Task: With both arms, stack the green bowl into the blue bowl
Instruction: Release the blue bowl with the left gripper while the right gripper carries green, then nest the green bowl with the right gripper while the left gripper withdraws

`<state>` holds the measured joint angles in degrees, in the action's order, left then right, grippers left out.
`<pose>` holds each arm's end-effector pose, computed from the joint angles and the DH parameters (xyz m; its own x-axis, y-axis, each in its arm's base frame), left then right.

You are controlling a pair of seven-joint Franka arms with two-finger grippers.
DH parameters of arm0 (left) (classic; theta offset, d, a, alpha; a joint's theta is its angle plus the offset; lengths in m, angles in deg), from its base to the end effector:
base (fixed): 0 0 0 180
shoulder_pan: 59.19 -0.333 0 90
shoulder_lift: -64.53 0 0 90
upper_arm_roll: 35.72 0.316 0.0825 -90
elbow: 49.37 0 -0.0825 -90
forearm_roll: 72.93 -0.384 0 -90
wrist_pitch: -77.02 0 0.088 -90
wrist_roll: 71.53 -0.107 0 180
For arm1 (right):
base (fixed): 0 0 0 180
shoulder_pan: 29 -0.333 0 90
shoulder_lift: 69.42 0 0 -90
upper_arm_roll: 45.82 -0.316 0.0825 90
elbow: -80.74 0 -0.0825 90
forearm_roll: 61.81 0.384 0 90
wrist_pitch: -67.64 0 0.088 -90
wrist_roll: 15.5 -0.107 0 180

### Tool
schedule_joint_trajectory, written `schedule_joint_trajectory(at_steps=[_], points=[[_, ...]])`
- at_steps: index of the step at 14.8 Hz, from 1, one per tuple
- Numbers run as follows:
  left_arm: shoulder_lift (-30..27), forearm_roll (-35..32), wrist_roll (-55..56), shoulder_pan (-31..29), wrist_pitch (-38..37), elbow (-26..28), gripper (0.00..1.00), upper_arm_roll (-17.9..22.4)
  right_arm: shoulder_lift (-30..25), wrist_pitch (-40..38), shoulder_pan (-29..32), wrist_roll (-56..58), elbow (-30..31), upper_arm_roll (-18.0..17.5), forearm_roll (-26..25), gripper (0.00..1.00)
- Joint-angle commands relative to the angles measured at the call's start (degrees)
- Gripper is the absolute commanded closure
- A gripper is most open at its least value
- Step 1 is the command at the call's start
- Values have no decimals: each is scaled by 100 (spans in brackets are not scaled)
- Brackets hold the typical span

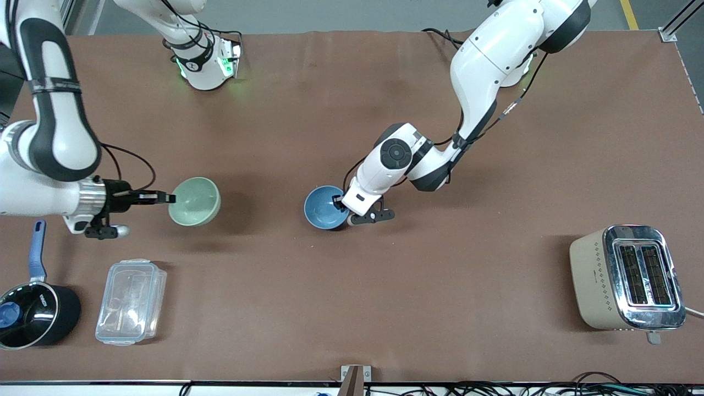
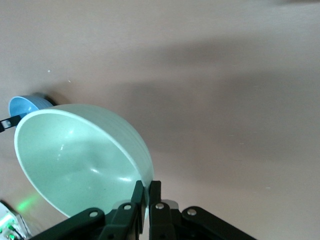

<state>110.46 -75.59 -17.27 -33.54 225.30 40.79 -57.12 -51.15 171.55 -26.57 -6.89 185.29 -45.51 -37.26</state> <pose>0.5259 -0.4979 0.2182 0.9744 0.2208 -0.0421 0.2220 -0.9158 0.3347 0.5984 0.0059 0.3449 0.9581 -0.0086 -0.2863 -0.1262 -0.9100 -0.3949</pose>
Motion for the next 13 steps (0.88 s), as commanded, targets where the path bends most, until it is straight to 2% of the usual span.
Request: schedule_joint_trajectory(at_steps=[1, 4, 6, 9, 13], points=[[-521, -112, 120, -51, -911, -295, 0, 250, -227, 295, -356, -437, 224, 31, -83, 93], [-1180, -129, 94, -357, -2177, -657, 0, 391, -218, 542, -901, -1008, 224, 31, -83, 93], [-1690, -286, 24, -910, -2793, -622, 0, 382, -183, 778, -1252, -1544, 224, 31, -74, 93], [-2227, -805, -1000, -1429, -3682, -631, 0, 382, -131, 1367, -1929, -2273, 224, 22, -74, 93], [-2877, -850, -2161, -2150, -4254, -640, 0, 373, 106, 1753, -2694, -3021, 198, 31, -21, 93]])
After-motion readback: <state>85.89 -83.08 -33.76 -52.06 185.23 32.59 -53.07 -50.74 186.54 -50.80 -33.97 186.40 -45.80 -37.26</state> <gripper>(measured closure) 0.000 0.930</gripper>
